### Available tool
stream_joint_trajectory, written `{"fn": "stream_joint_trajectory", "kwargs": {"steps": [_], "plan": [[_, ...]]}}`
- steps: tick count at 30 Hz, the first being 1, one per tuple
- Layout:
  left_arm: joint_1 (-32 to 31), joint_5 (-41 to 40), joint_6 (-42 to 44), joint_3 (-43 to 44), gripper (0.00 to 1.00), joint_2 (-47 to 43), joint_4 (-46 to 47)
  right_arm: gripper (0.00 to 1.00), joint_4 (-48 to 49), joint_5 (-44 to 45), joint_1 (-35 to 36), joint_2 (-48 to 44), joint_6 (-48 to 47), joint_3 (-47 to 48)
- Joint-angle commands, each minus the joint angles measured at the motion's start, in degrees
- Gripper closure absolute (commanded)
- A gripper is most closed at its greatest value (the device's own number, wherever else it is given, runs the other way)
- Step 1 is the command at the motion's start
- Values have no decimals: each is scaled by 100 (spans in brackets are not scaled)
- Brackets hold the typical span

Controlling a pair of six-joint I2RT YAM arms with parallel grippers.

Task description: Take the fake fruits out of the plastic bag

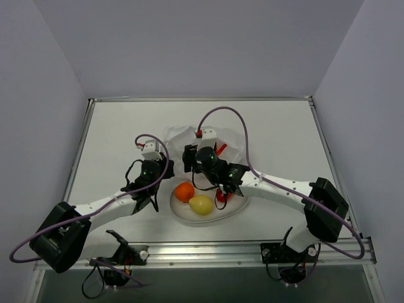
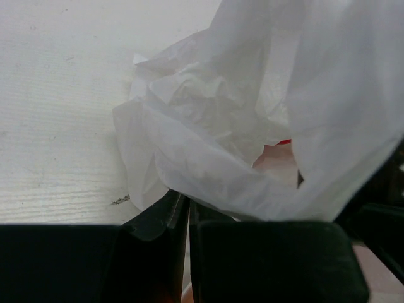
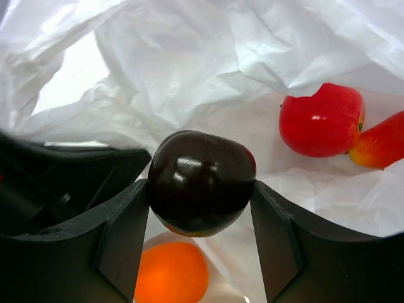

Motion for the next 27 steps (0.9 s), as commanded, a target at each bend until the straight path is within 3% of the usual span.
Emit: {"fn": "stream_joint_trajectory", "kwargs": {"steps": [1, 6, 16, 25, 26, 27], "plan": [[47, -54, 87, 188, 98, 1, 216, 67, -290, -334, 214, -582, -40, -366], [56, -19, 78, 197, 98, -34, 207, 66, -930, -774, 601, -1488, 100, -1026], [47, 8, 78, 188, 98, -60, 207, 66, -2822, -607, 953, -3395, 1243, -2080], [56, 34, 61, 180, 98, -95, 207, 66, -2937, -669, 962, -2721, 1551, -2310], [56, 43, 61, 180, 98, -104, 207, 64, -2937, -634, 962, -2659, 1542, -2292], [56, 60, 61, 171, 98, -104, 207, 53, -2946, -607, 962, -2597, 1534, -2240]]}}
